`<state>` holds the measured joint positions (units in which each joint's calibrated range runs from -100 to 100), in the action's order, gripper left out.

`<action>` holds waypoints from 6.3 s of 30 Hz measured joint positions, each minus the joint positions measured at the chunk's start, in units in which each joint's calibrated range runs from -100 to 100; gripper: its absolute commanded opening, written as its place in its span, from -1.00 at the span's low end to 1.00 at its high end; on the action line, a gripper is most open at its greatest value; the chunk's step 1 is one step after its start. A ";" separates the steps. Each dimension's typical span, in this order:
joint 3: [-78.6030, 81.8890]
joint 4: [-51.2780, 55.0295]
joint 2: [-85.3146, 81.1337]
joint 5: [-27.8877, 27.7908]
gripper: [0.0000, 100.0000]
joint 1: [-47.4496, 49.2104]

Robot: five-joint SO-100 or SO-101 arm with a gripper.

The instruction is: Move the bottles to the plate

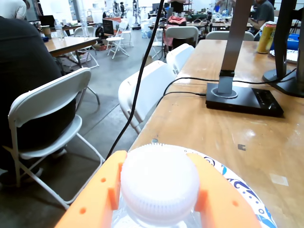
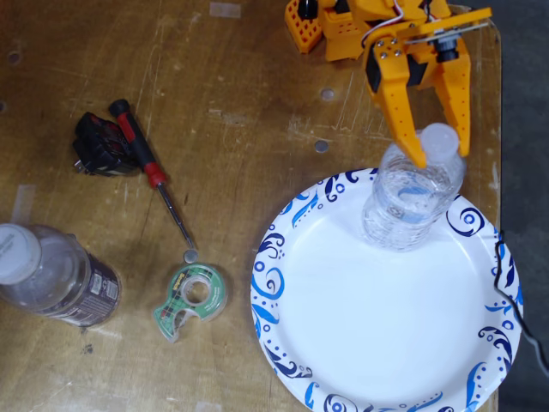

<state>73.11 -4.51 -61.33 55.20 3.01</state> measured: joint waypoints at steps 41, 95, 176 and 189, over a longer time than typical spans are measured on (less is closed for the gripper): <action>-3.06 -18.38 18.79 0.10 -0.55 4.19; -22.30 -0.68 8.98 -3.70 -0.02 -44.94; -90.02 -19.91 96.81 -1.25 -0.61 -55.06; -89.93 -16.17 93.79 -1.35 -0.79 -56.34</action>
<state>-16.82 -20.68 32.47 53.84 -53.33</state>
